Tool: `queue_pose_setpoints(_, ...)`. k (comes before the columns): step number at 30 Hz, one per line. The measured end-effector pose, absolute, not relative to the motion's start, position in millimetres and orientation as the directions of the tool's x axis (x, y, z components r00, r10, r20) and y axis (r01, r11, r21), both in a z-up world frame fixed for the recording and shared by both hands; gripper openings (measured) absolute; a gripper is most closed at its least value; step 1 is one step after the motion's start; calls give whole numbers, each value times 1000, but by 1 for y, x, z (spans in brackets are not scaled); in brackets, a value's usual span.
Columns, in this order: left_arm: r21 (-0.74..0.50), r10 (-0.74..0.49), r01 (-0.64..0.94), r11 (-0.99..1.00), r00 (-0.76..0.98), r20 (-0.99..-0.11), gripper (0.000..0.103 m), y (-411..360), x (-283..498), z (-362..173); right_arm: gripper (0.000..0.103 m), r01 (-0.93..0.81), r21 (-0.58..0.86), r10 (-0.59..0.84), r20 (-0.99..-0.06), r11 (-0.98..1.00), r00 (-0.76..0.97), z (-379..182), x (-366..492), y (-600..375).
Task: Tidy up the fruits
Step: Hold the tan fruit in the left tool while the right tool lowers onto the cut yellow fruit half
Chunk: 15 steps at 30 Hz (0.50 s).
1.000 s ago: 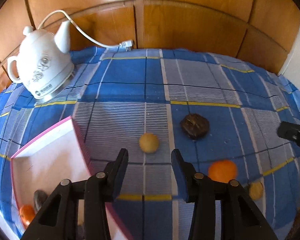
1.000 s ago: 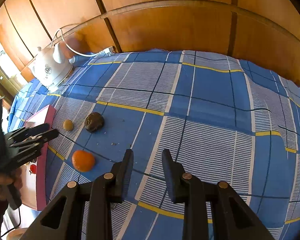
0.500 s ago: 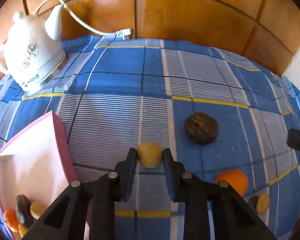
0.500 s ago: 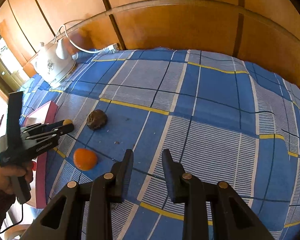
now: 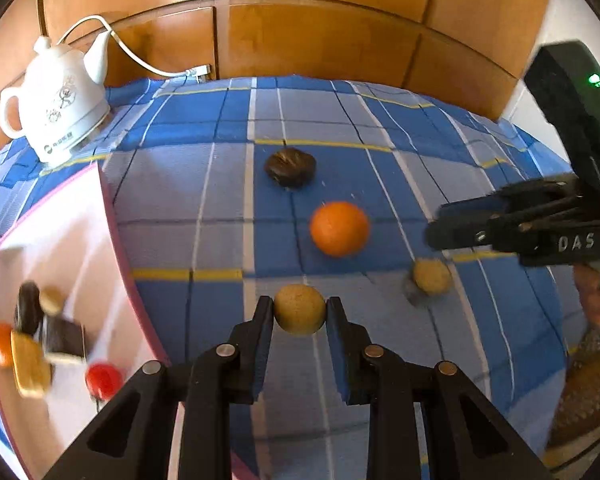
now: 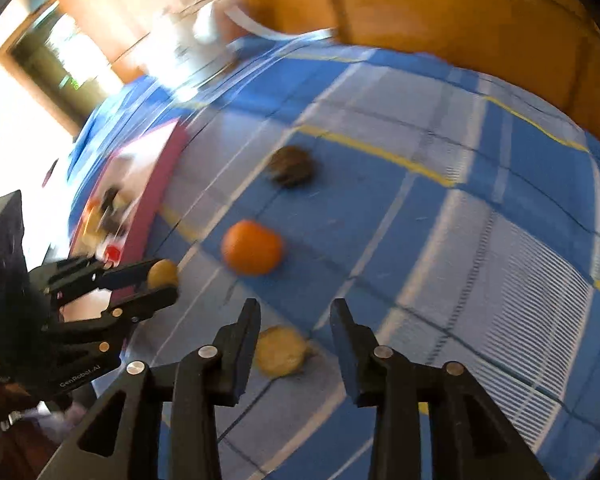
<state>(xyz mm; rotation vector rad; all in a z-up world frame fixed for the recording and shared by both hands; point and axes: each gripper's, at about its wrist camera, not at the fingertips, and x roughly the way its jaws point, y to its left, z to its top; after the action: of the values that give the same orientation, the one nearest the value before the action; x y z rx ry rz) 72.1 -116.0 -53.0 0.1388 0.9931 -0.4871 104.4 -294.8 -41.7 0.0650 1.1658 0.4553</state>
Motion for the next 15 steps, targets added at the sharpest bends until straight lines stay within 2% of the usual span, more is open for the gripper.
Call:
queue_pose_setpoints(2,-116,-339,454,883,447,-828,27,-113,63,-52,62,-360,250,363,-886,899,288,-47,99,-282)
queue_pose_setpoints(12,-145,-358,435,889,459,-813,27,-102,42,-42,63,-397,131,246,-935,908,255,-66,92,-267)
queue_pose_setpoints(13,-148,-360,433,889,462,-811,27,-101,41,-41,62,-398,100,220,-938,912,267,-69,91,-265)
queue_pose_setpoints(15,-149,-362,430,890,470,-805,27,-99,38,-38,34,-408,68,192,-943,911,271,-73,90,-262)
